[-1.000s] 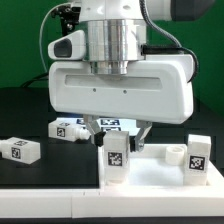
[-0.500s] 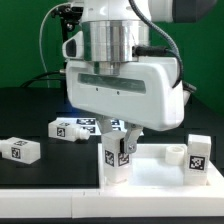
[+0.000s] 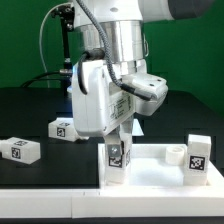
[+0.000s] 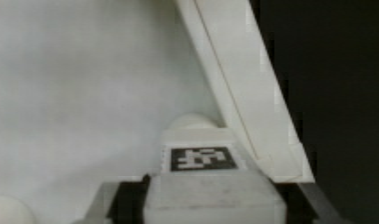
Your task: Assemble square table
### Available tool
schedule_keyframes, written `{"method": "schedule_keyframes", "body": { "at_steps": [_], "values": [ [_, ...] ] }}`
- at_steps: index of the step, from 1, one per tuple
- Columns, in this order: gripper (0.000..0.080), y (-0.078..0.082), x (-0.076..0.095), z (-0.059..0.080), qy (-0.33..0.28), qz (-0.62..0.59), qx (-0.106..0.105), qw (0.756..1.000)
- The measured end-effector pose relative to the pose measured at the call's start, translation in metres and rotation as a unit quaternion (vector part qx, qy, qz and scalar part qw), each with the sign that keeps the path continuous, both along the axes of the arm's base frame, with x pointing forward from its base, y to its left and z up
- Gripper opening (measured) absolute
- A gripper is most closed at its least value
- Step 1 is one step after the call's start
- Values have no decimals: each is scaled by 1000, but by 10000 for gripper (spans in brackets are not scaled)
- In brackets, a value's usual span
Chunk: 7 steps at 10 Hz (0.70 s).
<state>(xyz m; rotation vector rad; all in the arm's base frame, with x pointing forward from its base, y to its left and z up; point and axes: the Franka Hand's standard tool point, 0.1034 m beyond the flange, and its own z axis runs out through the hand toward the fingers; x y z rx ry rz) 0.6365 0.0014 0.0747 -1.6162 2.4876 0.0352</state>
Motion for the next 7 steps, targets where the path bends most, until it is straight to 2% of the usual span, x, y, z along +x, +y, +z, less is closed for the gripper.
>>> {"method": "schedule_keyframes", "body": {
  "at_steps": [2,3,4,5,7],
  "values": [
    [285,0,0,0,-3,24,-3,1000],
    [519,1,0,-1,-13,103,-22,994],
    [519,4,0,0,-27,192,-36,980],
    [621,7,1,3,-38,287,-50,956],
    [642,7,1,3,-43,342,-59,937]
  ]
}}
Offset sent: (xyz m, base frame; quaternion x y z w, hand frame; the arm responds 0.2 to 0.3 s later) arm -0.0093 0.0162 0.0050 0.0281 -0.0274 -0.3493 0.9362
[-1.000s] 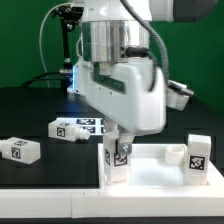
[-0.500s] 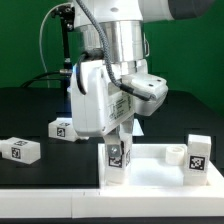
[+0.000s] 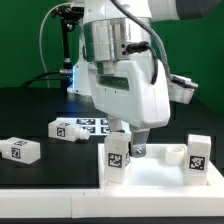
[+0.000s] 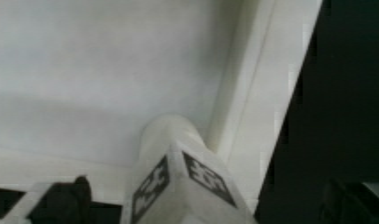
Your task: Assemble square table
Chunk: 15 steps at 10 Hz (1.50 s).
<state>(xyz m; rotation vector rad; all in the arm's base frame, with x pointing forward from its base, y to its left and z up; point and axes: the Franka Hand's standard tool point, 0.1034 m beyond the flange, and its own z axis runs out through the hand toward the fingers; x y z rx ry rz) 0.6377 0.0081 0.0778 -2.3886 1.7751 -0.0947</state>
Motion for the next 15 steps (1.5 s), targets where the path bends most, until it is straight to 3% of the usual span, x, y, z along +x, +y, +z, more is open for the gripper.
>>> {"method": "schedule_keyframes", "body": {
  "at_steps": [3,4,6,7,8,9,10,12,14,15],
  "values": [
    [649,-4,0,0,-11,134,-24,991],
    [649,-9,0,0,-13,243,-43,969],
    [646,-10,0,0,-7,222,-39,974],
    [543,-10,0,0,-7,218,-39,975],
    [363,-10,0,0,-6,204,-37,978],
    [363,-11,0,0,-2,166,-32,986],
    [291,-13,-1,-1,4,115,-25,993],
    [290,-16,-4,-1,26,-51,1,998],
    [288,-14,-3,-2,47,-247,50,967],
    [288,-13,-2,-3,52,-314,65,946]
  ]
}}
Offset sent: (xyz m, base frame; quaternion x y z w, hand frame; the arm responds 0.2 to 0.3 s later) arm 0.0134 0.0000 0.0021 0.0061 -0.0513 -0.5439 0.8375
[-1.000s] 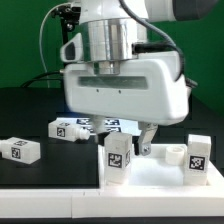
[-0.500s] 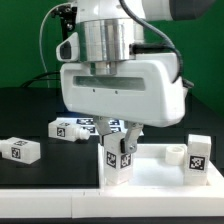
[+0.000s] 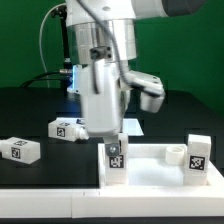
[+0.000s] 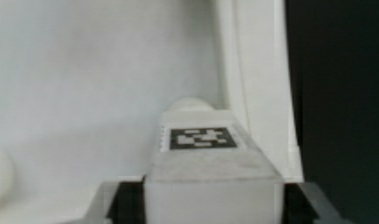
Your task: Assemble square table
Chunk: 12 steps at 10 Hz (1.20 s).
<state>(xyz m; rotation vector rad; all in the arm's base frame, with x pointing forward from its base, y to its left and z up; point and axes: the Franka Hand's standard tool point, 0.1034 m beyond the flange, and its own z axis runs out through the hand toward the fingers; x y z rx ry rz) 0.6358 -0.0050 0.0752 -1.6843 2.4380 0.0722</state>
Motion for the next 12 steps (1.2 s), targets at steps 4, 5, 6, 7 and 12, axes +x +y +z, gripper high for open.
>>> {"method": "schedule_keyframes", "body": {
  "at_steps": [4,5,6,7,12],
  "values": [
    [288,0,0,0,3,-15,0,1000],
    [402,1,-2,0,-10,96,-14,995],
    [547,5,-2,-1,-21,177,-23,984],
    [547,6,-3,-1,-28,248,-29,968],
    [648,2,-3,0,-37,526,-75,847]
  ]
}}
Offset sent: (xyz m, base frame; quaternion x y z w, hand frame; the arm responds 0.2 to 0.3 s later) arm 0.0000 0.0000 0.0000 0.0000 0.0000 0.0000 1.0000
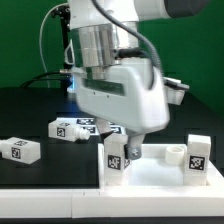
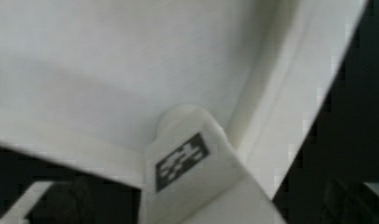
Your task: Assemble square table
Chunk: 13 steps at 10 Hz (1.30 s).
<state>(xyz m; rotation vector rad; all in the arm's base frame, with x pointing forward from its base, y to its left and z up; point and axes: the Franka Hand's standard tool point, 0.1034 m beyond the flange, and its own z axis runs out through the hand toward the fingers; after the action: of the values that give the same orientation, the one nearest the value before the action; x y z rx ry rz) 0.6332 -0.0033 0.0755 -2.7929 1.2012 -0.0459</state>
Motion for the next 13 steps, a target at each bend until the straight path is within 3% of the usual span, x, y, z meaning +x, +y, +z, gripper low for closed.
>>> {"method": "schedule_keyframes", "body": {
  "at_steps": [1,2,3,5,8,10,13],
  "values": [
    [648,-2,2,0,-7,88,-7,996],
    [567,-4,1,1,-12,126,-11,992],
    [567,-4,1,0,-11,116,-10,993],
    [284,-4,1,0,-9,91,-8,996],
    [284,-4,2,0,-2,-8,-1,1000],
    [284,-6,0,1,20,-165,14,986],
    [285,-2,2,-1,33,-408,48,911]
  ]
}}
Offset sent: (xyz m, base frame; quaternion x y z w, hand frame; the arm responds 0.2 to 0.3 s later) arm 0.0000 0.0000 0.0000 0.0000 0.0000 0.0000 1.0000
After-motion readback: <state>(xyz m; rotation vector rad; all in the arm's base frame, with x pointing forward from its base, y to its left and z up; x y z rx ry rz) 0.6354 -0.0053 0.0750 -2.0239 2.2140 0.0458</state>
